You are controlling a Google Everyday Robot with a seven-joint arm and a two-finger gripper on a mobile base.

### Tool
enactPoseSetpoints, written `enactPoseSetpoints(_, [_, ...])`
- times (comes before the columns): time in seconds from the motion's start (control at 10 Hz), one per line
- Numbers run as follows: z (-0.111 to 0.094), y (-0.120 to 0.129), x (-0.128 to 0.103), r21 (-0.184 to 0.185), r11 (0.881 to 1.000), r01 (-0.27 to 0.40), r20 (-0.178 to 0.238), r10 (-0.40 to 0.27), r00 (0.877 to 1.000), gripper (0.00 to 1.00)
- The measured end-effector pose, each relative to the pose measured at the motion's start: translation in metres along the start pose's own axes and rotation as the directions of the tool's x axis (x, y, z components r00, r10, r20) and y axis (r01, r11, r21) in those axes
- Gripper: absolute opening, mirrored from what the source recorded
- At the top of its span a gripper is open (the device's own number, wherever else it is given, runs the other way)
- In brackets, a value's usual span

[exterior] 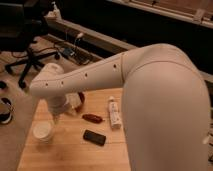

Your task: Pick up the ceramic cup

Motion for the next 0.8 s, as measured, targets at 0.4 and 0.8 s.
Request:
enactPoseSetpoints(0.4, [0.033,0.057,-0.023,-0.012,0.974,0.224,0.051,-0.224,0.973,0.65])
enactPoseSetpoints(0.8, [0.070,0.072,-0.047,-0.007,0.962,0.272,0.055,-0.271,0.961,0.65])
